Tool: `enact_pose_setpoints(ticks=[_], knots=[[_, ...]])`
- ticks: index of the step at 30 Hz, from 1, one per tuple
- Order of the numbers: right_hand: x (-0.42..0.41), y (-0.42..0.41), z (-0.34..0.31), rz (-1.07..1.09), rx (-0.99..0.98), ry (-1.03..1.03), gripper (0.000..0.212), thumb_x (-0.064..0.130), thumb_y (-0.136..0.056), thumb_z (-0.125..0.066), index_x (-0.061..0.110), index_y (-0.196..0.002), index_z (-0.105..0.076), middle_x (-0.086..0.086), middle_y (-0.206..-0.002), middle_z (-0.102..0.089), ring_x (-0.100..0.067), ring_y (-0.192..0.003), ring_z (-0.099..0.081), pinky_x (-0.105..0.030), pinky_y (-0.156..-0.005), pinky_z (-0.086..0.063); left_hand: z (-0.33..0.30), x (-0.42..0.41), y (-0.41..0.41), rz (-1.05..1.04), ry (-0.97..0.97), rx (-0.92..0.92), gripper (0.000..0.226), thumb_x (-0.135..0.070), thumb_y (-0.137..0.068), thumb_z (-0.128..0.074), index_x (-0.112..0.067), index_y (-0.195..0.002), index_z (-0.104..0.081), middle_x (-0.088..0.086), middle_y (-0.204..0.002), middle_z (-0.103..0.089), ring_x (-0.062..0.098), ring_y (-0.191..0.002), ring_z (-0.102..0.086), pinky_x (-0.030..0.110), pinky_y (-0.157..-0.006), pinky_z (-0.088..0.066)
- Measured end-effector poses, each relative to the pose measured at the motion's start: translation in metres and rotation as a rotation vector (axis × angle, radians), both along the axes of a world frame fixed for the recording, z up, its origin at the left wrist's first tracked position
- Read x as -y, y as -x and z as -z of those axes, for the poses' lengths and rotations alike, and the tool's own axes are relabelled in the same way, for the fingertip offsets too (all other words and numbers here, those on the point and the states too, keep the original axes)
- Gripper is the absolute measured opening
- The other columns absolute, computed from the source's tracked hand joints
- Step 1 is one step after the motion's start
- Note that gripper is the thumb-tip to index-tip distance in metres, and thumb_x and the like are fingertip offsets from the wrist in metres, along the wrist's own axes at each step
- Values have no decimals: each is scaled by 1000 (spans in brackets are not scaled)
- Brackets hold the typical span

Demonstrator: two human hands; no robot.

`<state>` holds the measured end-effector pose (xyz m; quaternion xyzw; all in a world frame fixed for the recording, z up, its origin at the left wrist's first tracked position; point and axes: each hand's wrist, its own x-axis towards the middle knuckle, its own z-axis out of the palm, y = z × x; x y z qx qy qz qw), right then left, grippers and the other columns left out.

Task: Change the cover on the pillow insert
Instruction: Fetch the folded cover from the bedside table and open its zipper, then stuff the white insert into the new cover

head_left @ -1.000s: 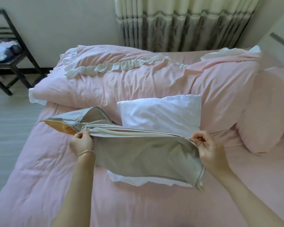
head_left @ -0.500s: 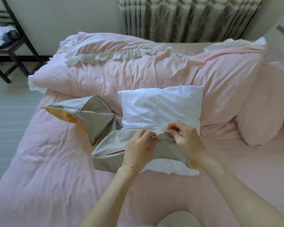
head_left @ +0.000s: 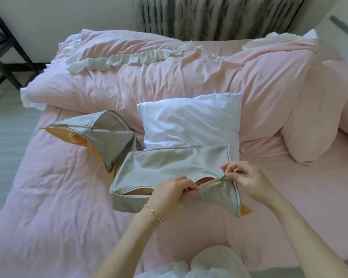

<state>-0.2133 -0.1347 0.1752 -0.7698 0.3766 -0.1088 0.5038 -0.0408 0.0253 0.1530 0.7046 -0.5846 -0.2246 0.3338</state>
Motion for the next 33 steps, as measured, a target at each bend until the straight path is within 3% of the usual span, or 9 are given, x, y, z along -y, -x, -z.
enact_pose_setpoints(ticks=[4,7,14,18,23,26,28,30,33], knots=[[11,15,28,44,-308,84,13,4,-87,-57,13,-88,-67,-9,-104,-67,-25,-101,-59,-27,-82,-39,24,-6,-11,-56,-221,40,24,-29,-90,-57,-21,-112,-63,-2,-108,-59,12,-97,-57,26,-83,-45],[7,13,52,10,-432,148,32,9,-91,-53,9,-123,-57,-11,-128,-56,-26,-121,-48,-29,-98,-34,42,-1,-23,-147,-291,66,35,-29,-90,-57,-17,-122,-56,4,-115,-56,19,-108,-55,30,-90,-43],[32,-25,86,15,-405,290,44,14,-96,-43,9,-140,-37,-10,-142,-40,-24,-132,-33,-29,-108,-22,65,59,-66,-298,-305,115,39,-23,-92,-52,-12,-129,-49,10,-128,-50,28,-118,-47,35,-98,-37],[75,-59,105,177,-365,328,51,21,-97,-41,4,-143,-27,-14,-148,-30,-27,-137,-23,-34,-112,-17,80,116,-92,-273,-363,257,48,-31,-95,-45,-20,-140,-33,4,-146,-32,27,-129,-33,38,-100,-33],[113,-75,136,467,-264,251,71,35,-95,-44,0,-146,-9,-23,-152,-14,-33,-141,-12,-37,-115,-11,119,143,-111,-778,-379,-81,85,-56,-84,-52,-22,-148,-6,12,-155,-9,27,-142,-10,44,-113,-14],[126,-77,161,456,-247,216,69,40,-96,-38,12,-149,-4,-22,-151,-18,-33,-139,-16,-38,-113,-14,151,135,-120,-863,-478,-201,93,-71,-77,-47,-33,-146,2,9,-154,-17,31,-139,-22,45,-113,-17],[130,-83,173,411,-242,173,64,41,-97,-33,20,-149,-2,-20,-150,-20,-34,-137,-20,-38,-111,-18,166,134,-116,-782,-540,-183,76,-69,-81,-36,-37,-144,-10,5,-145,-39,35,-130,-36,44,-107,-27],[130,-89,179,406,-291,159,59,40,-99,-29,22,-149,-3,-22,-148,-23,-34,-135,-23,-38,-107,-21,173,136,-99,-750,-512,-91,46,-53,-92,-31,-30,-132,-35,13,-121,-58,39,-115,-48,41,-89,-36],[125,-90,181,409,-279,280,53,30,-100,-32,14,-148,-16,-24,-133,-43,-34,-126,-33,-40,-98,-30,170,133,-72,-822,-352,-35,30,-35,-98,-31,-19,-111,-53,19,-96,-62,39,-97,-53,39,-74,-38]])
